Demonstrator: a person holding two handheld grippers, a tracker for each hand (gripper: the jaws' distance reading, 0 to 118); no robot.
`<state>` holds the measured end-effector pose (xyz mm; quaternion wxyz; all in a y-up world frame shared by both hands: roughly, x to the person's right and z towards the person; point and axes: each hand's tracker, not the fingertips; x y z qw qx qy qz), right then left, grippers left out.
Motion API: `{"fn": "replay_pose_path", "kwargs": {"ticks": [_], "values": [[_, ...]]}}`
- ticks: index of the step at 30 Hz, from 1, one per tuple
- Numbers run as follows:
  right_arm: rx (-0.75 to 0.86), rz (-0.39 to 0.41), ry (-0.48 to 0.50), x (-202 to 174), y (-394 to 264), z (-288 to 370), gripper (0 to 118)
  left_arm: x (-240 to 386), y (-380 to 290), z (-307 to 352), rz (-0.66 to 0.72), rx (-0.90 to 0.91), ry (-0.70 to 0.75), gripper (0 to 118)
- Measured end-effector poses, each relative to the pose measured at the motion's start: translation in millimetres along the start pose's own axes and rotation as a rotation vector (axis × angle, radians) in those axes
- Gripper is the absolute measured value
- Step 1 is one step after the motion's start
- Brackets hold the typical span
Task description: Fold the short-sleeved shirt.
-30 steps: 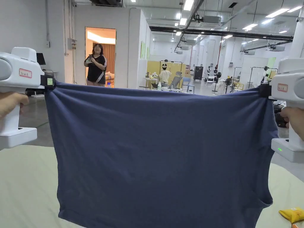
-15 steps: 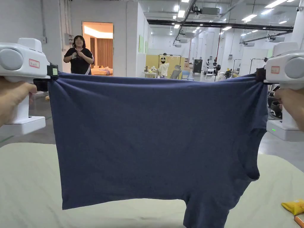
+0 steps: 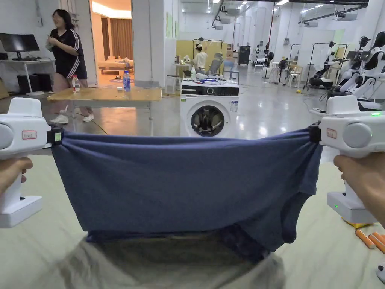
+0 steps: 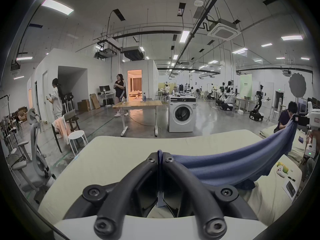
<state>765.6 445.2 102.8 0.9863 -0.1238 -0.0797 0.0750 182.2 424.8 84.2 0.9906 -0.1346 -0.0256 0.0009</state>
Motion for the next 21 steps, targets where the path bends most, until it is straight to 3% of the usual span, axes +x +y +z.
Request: {"fn": "replay_pose_path", "kwargs": {"ticks": [11,21], "values": [[0.007,0.011,0.018,9,-75,130,2,-14,-61,112,0.034,0.057,-0.043,0],[-0.039,0.007,0.064,5,-137,211,2,-38,-133,193,0.1,0.031,-0.051,0]]}}
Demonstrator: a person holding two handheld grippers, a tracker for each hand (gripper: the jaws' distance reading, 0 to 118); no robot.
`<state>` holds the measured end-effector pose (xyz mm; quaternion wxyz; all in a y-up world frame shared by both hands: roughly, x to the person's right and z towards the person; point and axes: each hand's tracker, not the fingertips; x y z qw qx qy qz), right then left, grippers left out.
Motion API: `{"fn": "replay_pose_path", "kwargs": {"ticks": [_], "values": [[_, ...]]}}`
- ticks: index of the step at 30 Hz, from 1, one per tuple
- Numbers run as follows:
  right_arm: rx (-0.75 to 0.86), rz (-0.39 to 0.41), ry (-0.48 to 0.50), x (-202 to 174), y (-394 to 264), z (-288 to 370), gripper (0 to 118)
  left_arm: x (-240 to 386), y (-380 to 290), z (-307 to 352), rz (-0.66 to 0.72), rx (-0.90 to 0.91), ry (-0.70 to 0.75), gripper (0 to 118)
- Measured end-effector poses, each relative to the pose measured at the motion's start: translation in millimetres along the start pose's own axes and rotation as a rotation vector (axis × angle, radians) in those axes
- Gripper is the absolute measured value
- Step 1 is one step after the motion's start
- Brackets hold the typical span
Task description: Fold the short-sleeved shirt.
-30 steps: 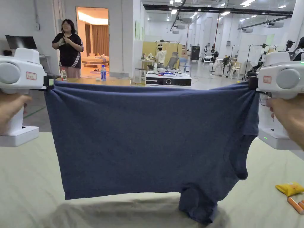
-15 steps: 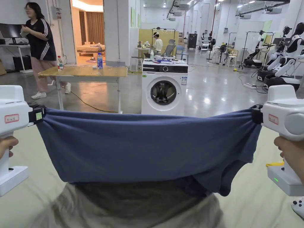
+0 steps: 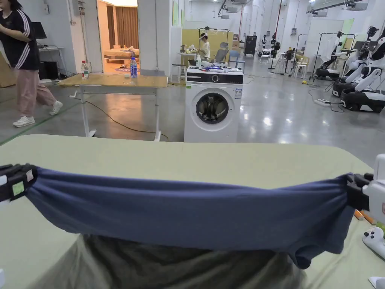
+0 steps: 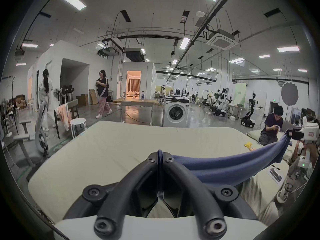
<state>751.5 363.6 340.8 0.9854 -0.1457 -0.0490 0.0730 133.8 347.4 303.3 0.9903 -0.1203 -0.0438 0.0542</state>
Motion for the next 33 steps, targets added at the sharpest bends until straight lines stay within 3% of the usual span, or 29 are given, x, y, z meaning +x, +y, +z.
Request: {"fn": "replay_pose_path", "kwargs": {"ticks": [7,17,26,33], "values": [[-0.089,0.0,0.024,-8,-56,22,2,-18,-66,30,0.036,-0.094,0.02,0],[-0.37,0.01,0.048,-26,-164,5,2,-23,-167,28,0.051,-0.371,0.042,0],[-0.584,0.053,0.097,-33,-225,-19,2,-27,-215,7,0.01,-0.603,0.061,0],[-0.658,0.057,0.113,-32,-244,-22,3,-11,-230,9,-0.005,-0.708,0.076,0]]}}
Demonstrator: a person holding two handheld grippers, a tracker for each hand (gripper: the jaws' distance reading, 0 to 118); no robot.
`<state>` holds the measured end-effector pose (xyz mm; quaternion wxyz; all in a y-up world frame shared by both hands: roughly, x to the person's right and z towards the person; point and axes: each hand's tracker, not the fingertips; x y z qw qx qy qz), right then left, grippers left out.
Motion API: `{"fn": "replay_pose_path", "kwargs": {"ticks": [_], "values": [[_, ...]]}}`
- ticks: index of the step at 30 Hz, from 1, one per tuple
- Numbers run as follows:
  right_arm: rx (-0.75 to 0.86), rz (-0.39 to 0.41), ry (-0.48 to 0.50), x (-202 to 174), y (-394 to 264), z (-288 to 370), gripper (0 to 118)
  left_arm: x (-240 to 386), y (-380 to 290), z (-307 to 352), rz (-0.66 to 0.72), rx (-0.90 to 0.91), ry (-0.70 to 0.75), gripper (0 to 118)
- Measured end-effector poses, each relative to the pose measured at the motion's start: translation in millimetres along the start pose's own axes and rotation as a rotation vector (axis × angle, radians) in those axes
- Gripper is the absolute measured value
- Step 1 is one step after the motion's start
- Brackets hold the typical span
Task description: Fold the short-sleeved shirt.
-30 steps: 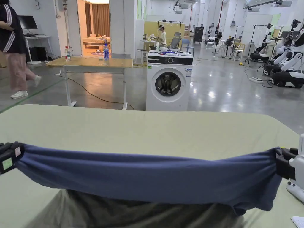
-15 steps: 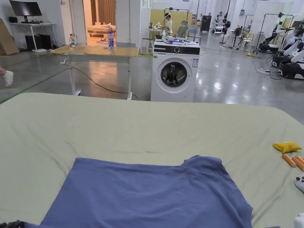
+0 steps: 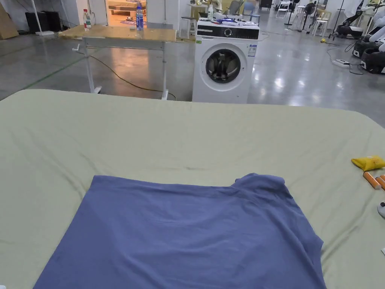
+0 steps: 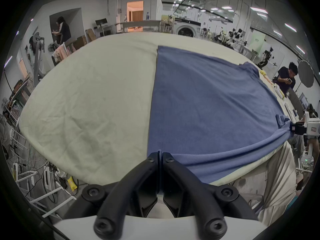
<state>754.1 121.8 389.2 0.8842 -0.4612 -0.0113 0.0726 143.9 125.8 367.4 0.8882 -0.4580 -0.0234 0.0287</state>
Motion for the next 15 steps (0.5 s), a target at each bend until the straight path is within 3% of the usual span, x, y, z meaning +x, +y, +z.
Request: {"fn": "replay_pose_path", "kwargs": {"ticks": [4,7,8,9,11,13,15], "values": [[-0.009,-0.021,0.007,-2,1,-5,4,4,2,1,0.029,0.018,-0.004,2],[-0.004,-0.033,0.005,-5,8,-3,8,11,7,4,0.017,0.026,0.004,14],[0.007,-0.036,0.003,-6,10,-1,12,14,9,6,0.012,0.032,0.007,21],[0.016,-0.037,0.0,-6,13,1,25,17,11,8,0.008,0.046,0.017,35],[0.065,-0.051,-0.021,-7,22,7,42,23,18,13,-0.005,0.091,0.039,47],[0.129,-0.06,-0.031,-9,32,15,55,27,26,17,-0.005,0.156,0.036,48],[0.201,-0.067,-0.049,-13,44,23,57,37,36,24,0.001,0.228,0.016,48]]}}
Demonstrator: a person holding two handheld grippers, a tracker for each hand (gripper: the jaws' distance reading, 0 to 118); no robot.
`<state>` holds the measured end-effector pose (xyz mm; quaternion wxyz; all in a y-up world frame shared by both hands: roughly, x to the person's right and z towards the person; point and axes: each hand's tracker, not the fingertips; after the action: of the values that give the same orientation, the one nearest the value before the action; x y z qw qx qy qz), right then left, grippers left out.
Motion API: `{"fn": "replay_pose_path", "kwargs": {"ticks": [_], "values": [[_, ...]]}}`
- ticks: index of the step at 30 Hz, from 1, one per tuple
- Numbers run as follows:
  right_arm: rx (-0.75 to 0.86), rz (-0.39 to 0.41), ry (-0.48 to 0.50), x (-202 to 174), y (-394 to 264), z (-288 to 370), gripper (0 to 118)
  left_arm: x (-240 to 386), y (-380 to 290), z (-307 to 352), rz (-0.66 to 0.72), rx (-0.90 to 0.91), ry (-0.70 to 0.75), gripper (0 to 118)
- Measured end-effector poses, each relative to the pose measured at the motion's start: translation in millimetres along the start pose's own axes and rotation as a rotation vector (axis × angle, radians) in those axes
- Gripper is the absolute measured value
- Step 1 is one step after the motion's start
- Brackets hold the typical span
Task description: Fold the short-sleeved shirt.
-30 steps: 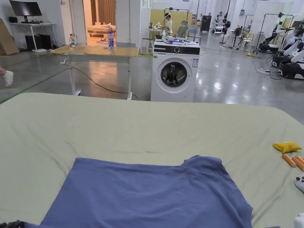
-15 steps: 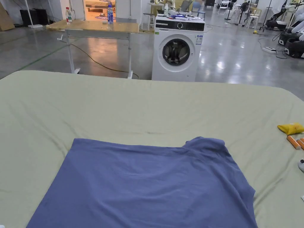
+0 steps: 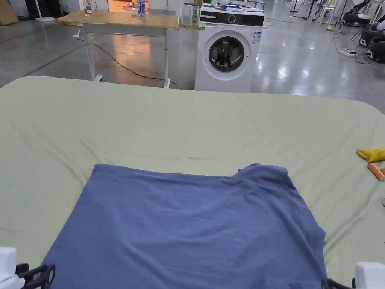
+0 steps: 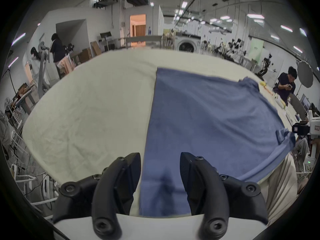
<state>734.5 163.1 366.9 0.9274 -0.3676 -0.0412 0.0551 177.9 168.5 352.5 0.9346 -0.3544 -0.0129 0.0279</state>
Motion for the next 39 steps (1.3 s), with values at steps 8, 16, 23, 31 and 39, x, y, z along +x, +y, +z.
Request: {"fn": "replay_pose_path", "kwargs": {"ticks": [8,16,23,31,39], "values": [[0.32,-0.098,0.014,-27,47,7,57,42,40,6,-0.062,0.317,0.014,39],[0.537,-0.088,0.082,-76,78,17,2,74,57,14,-0.123,0.517,0.044,0],[0.577,-0.063,0.064,-95,81,26,0,55,53,17,-0.123,0.484,0.05,0],[0.506,-0.03,0.075,-95,69,15,0,-7,11,18,-0.097,0.067,0.009,0],[0.434,-0.024,0.109,-93,60,9,0,-39,-21,-6,0.034,-0.201,0.025,22]]}}
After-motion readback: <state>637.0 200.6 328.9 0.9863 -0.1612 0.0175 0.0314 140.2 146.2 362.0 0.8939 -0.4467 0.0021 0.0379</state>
